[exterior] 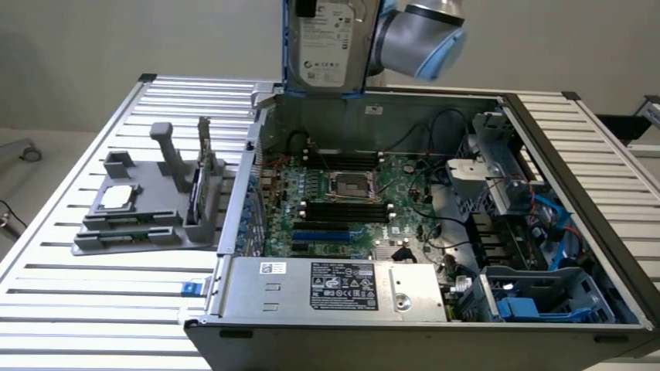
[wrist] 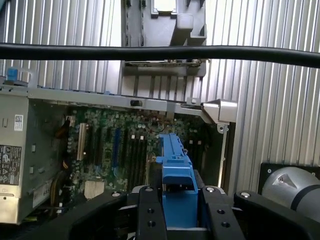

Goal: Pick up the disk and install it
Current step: 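Pick up the disk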

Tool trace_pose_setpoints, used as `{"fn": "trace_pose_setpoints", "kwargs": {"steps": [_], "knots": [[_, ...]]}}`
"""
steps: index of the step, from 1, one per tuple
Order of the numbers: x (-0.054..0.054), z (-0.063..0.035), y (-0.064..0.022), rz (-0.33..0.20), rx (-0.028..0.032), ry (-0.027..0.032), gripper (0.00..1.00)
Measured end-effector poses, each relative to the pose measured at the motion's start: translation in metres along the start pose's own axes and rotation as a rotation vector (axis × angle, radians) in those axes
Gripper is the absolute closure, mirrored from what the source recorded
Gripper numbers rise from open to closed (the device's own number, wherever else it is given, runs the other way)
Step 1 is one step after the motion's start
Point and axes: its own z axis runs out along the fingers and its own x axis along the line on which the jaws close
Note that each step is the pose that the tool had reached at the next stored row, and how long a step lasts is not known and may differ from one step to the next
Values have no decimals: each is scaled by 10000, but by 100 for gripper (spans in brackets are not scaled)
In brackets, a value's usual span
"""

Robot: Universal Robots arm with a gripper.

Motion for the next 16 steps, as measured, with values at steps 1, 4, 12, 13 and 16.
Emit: {"fn": "trace_pose_setpoints", "kwargs": {"steps": [1, 4, 12, 13, 16], "knots": [[20, -3, -34, 0, 0, -2, 67], [83, -12, -129, -1, 1, -15, 67], [259, -35, -335, -3, 4, -50, 67], [281, -38, -360, -4, 5, -55, 67], [348, -47, -438, -5, 5, -65, 67]]}}
